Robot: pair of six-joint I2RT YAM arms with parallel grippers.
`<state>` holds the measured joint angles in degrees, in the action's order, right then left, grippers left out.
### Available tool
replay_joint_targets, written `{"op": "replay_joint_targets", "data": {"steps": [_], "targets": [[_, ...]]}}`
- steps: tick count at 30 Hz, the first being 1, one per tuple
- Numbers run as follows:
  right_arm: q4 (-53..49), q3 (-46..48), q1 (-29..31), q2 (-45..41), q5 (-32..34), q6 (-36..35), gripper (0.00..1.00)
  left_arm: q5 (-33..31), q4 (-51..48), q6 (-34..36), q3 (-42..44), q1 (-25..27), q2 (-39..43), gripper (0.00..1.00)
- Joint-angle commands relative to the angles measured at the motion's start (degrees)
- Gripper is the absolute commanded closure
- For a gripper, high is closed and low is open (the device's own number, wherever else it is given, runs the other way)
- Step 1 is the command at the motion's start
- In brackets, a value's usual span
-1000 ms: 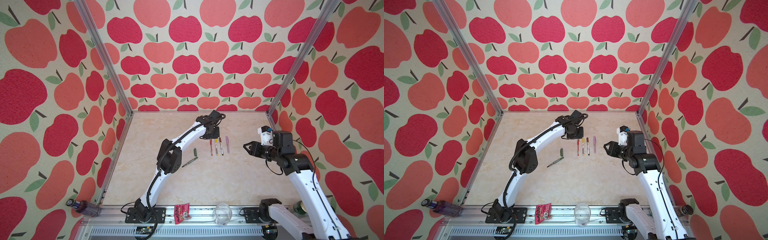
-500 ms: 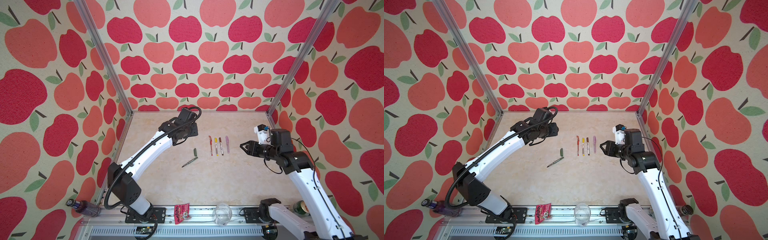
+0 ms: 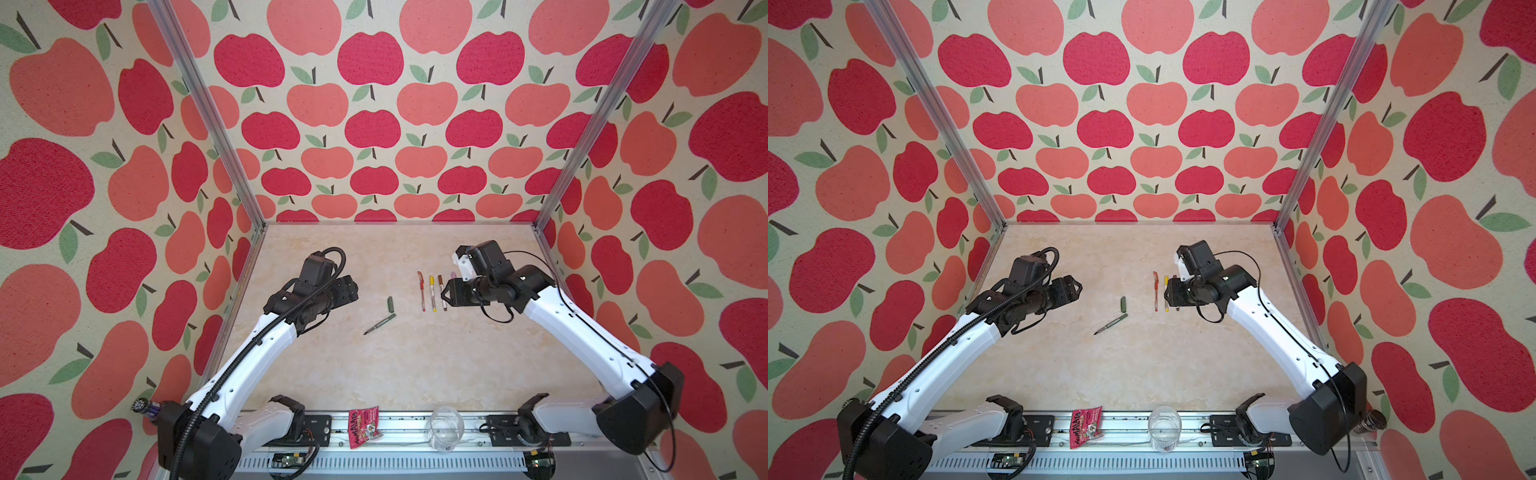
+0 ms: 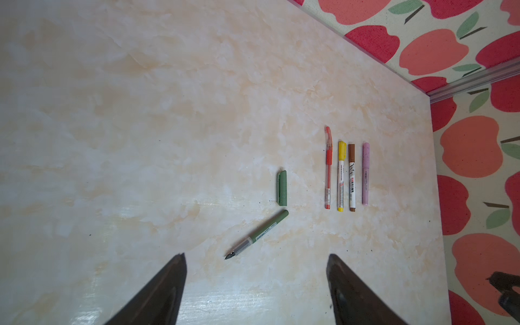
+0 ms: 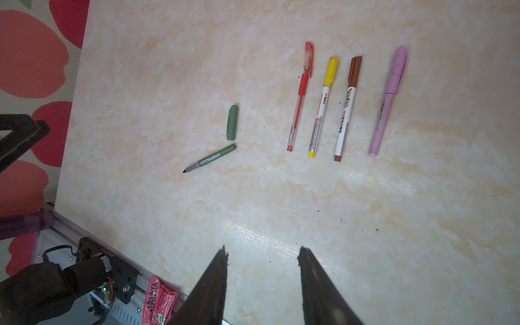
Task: Insert the pens into the pen caps
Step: 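Open the left gripper and lift it away from the red pen, then move the right gripper down to the green pen and grasp it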
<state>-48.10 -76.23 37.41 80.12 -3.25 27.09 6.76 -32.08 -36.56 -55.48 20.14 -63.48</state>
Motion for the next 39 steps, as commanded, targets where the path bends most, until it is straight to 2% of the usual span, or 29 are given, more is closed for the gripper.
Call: {"op": "replay_joint_targets", "data": {"steps": [1,4,9,11,14,16,19,22,25,31,39], "targets": [[-3.71,-6.75,1.56,5.77,5.27,-0.1,0.56,7.72,3.8,0.63,2.77,-3.83,0.91,0.18],[-5.6,-13.46,3.74,12.6,5.96,-0.07,0.56,11.49,3.09,0.94,4.14,-6.03,0.91,0.18],[-6.05,-21.65,8.27,22.81,5.49,-1.09,0.55,13.79,1.56,-1.1,7.36,-6.94,4.02,0.18],[-4.24,-23.57,10.16,26.58,2.91,-5.53,0.54,13.59,0.97,-3.26,9.19,-7.43,5.53,0.18],[-2.93,-25.92,13.79,31.63,-1.38,-17.54,0.51,11.46,-1.1,-6.6,11.86,-9.45,9.46,0.17],[-4.78,-28.35,15.5,35.54,-6.53,-25.04,0.49,9.57,-2.31,-8.74,14.09,-10.94,13.64,0.17],[-7.09,-32.04,16.92,40.52,-9.57,-30.46,0.47,5.98,-4.14,-11.13,16.86,-12.56,20.16,0.17],[-7.83,-34.14,18.1,43.69,-9.09,-34.86,0.44,4.66,-5.05,-13.1,19.01,-13.54,25.51,0.17],[-9.27,-36.13,18.96,46.82,-7.91,-38.12,0.43,5.36,-5.62,-14.4,20.05,-14.27,27.36,0.16],[-9.48,-38.41,20.64,51.39,-3.5,-41.38,0.41,7.46,-5.73,-13.82,19.37,-15.12,25.39,0.16],[-10.81,-39.94,20.9,55.07,-0.78,-43.18,0.42,8.97,-4.84,-13.45,19.35,-15.83,24.11,0.16]]}}
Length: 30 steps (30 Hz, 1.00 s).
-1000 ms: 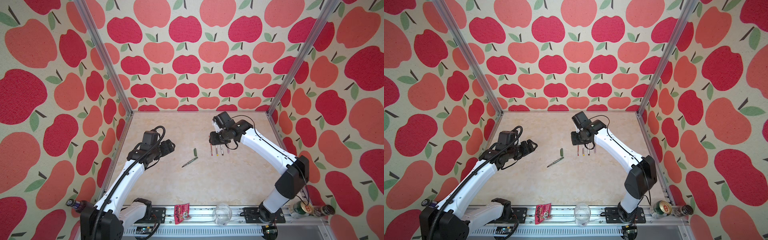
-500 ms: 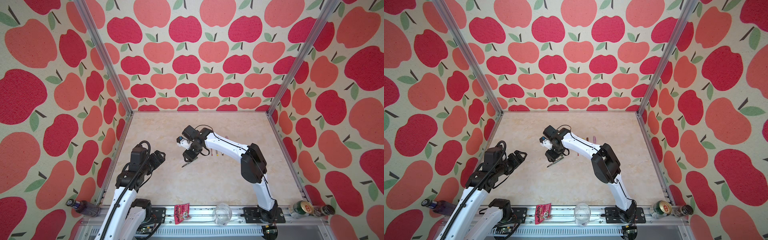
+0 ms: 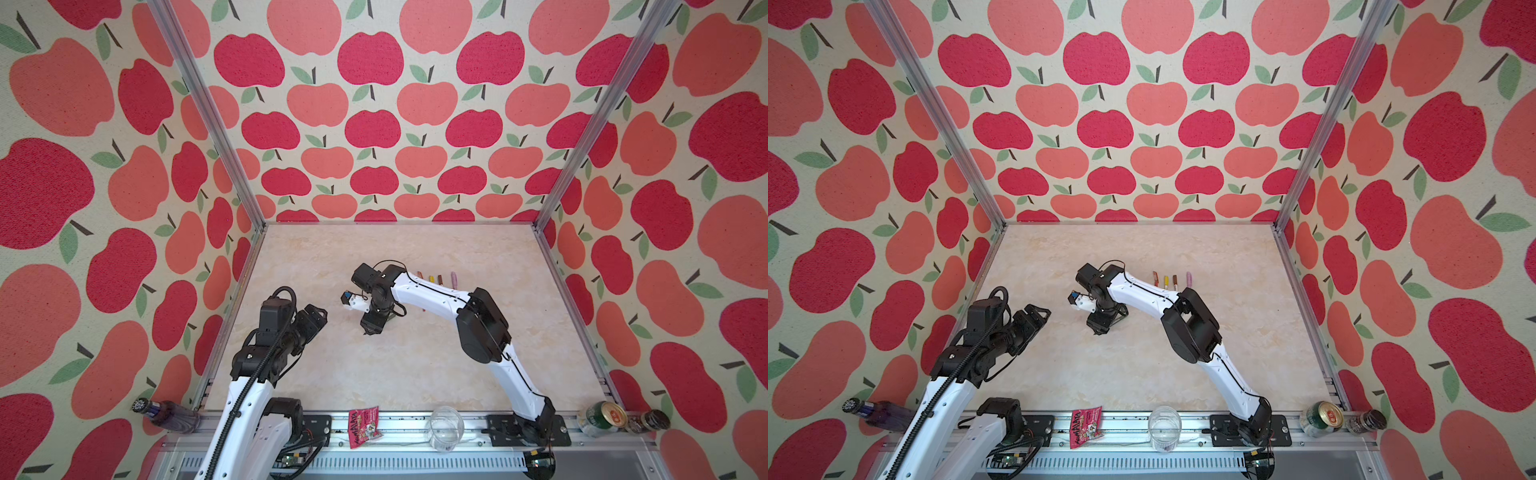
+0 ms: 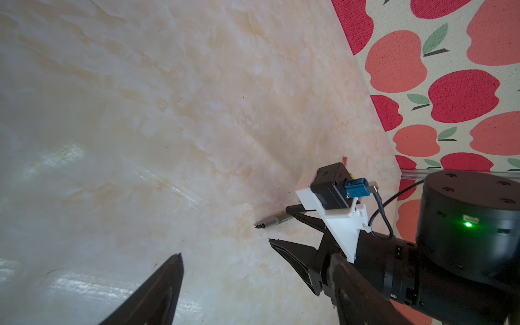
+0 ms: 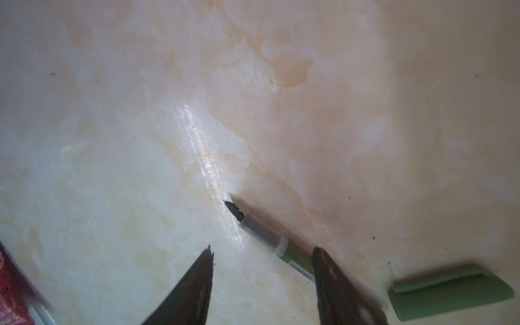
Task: Insert the pens into the pen caps
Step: 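Move the right gripper down to the green pen and grasp it, then lift the green pen upright with the right gripper toward the left gripper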
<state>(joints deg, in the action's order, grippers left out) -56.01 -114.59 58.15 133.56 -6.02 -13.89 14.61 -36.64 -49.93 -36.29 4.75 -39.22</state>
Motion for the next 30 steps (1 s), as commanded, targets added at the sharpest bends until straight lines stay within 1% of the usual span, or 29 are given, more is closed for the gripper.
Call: {"op": "replay_joint_targets", "data": {"steps": [1,5,8,13,17,24,28,30], "targets": [[-3.29,-1.68,0.29,1.96,2.47,-2.42,0.42,1.21,-0.1,-0.23,0.33,-0.53,-0.22,0.16],[-3.58,-1.12,0.47,2.48,3.49,-2.57,0.45,1.91,0.9,-0.66,0.83,-0.93,-0.57,0.16],[-3.58,-0.9,0.5,3.09,4.19,-1.98,0.49,2.17,1.29,-0.69,0.79,-1.13,-0.93,0.16],[-3.76,-1.1,0.48,3.72,4.04,-0.9,0.65,2.2,1.49,-0.43,0.46,-1.23,-1.3,0.15],[-4.0,-0.95,0.63,3.9,3.75,-0.18,0.75,2.17,1.57,-0.43,0.43,-1.24,-1.21,0.15],[-3.62,-0.64,0.6,3.69,2.57,1.44,0.88,2.09,1.84,-0.26,0.17,-1.35,-1.03,0.15],[-2.07,-0.49,0.16,2.41,0.7,4.31,0.91,2.03,1.84,0.65,-0.42,-1.33,-0.9,0.15],[0.09,0.19,-0.89,0.4,-2.28,7.59,0.91,2.49,2.37,2.31,-0.96,-1.33,-0.94,0.15]]}}
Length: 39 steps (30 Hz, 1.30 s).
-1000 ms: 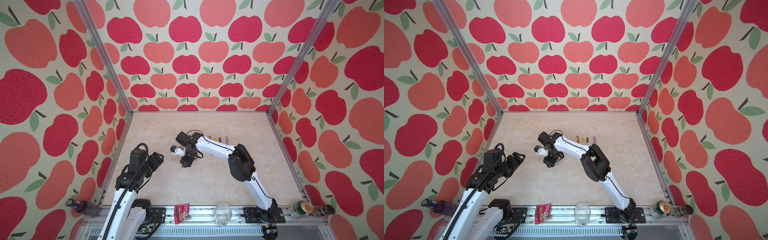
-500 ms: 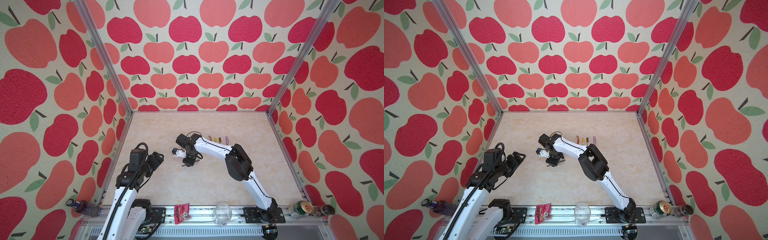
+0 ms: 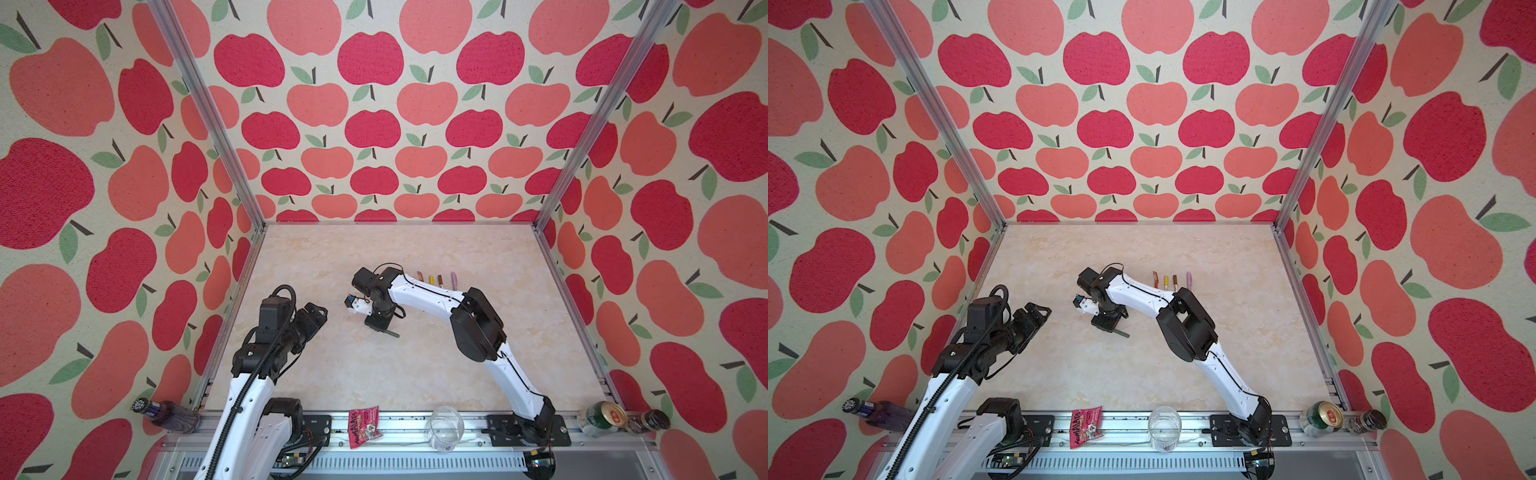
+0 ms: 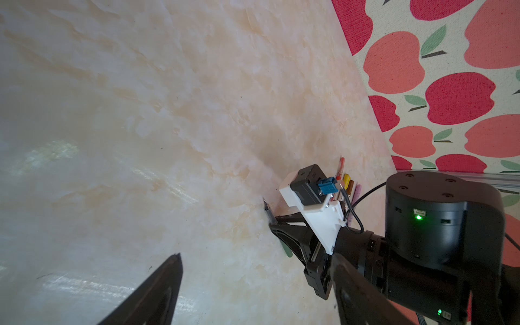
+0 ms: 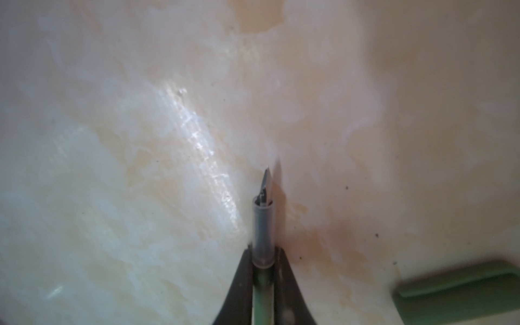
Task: Insert the pens into the pen caps
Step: 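Lift the green pen upright with the right gripper toward the left gripper, then grasp the green pen with the left gripper while the right gripper releases it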
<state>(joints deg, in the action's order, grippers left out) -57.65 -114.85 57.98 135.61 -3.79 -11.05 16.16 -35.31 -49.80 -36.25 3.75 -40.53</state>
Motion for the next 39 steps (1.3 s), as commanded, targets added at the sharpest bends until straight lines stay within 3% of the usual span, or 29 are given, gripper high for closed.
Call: {"op": "replay_joint_targets", "data": {"steps": [1,8,12,17,21,32,39], "targets": [[3.05,0.94,-1.39,-2.83,-6.14,6.58,0.91,1.49,1.62,3.15,-1.22,-0.32,0.29,0.15],[19.56,9.41,-7.94,-15.81,-21.9,25.21,0.91,12.93,13.32,10.07,-1.05,-0.1,0.85,0.15],[29.96,15.93,-10.43,-22.8,-27.28,35.4,0.92,22.64,22.87,11.5,0.16,0.93,0.53,0.13],[47.8,24.7,-11.92,-29.96,-33.1,48.48,0.93,30.44,28.8,13.28,0.3,3.27,-2.38,0.13],[54.42,26.68,-11.84,-32.32,-35.11,53.13,0.93,34.45,34.07,12.41,0.43,5.47,-5.34,0.13],[59.92,27.87,-10.65,-33.7,-39.45,58.26,0.93,30.82,40.18,12.06,0.3,9.61,-8.72,0.16],[61.98,28.36,-9.83,-34.05,-40.77,60.0,0.93,28.31,40.58,12.08,-0.22,9.61,-9.01,0.34]]}}
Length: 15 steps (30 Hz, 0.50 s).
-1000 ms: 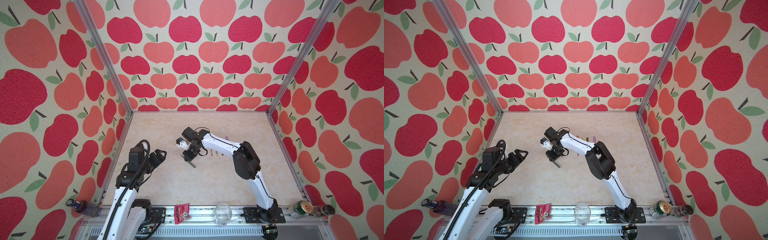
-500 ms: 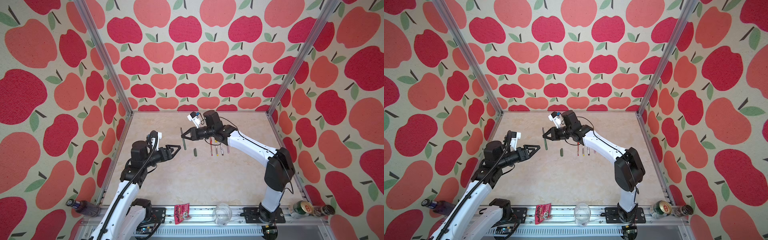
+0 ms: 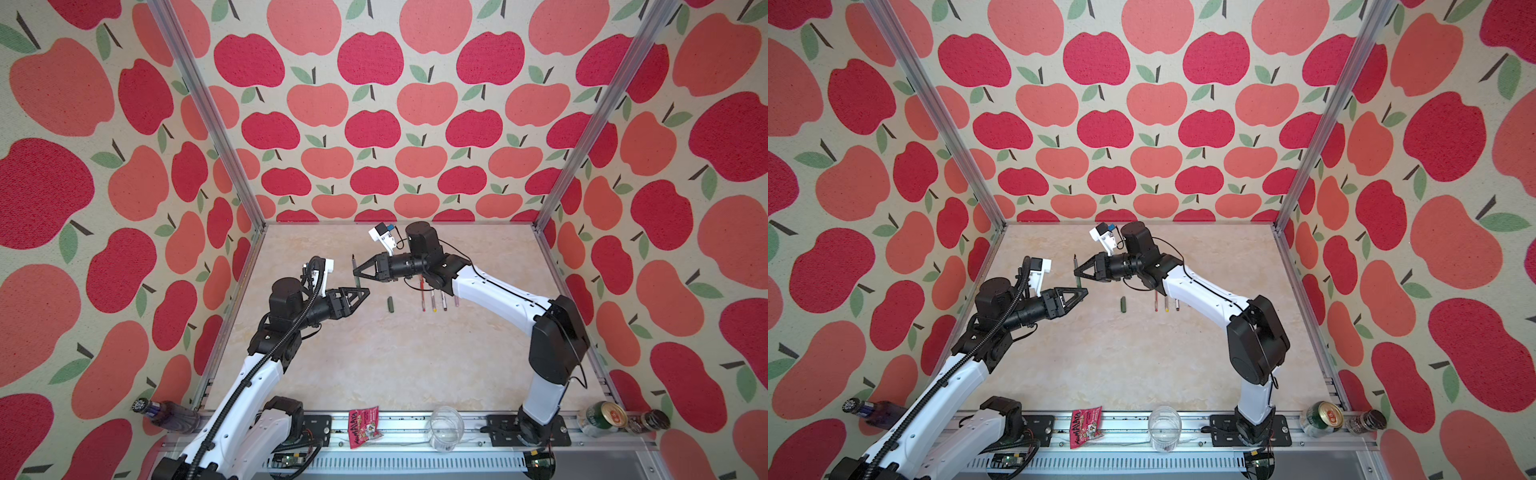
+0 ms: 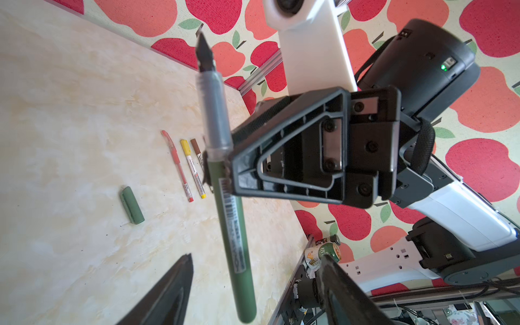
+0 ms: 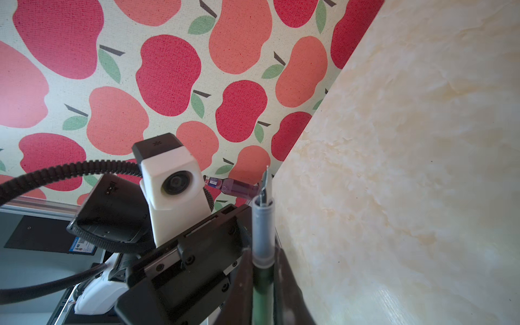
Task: Insert the pens into the pen caps
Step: 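Grasp the green pen with the left gripper while the right gripper releases it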
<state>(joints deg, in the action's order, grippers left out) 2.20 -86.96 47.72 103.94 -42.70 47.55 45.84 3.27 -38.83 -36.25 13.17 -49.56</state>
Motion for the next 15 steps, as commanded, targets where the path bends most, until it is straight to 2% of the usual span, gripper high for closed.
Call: {"op": "replay_joint_targets", "data": {"steps": [1,7,15], "targets": [[2.04,0.5,0.53,-2.43,-1.86,1.25,0.94,-1.69,1.88,1.07,-0.27,0.26,0.04,0.38],[0.58,0.24,1.05,-2.71,-1.91,0.04,0.94,-2.95,1.3,0.91,-0.4,0.2,-0.16,0.55],[-7.54,-2.54,2.1,-2.69,-0.35,-5.92,0.94,-4.96,0.08,0.98,-0.25,0.1,0.52,0.85]]}}
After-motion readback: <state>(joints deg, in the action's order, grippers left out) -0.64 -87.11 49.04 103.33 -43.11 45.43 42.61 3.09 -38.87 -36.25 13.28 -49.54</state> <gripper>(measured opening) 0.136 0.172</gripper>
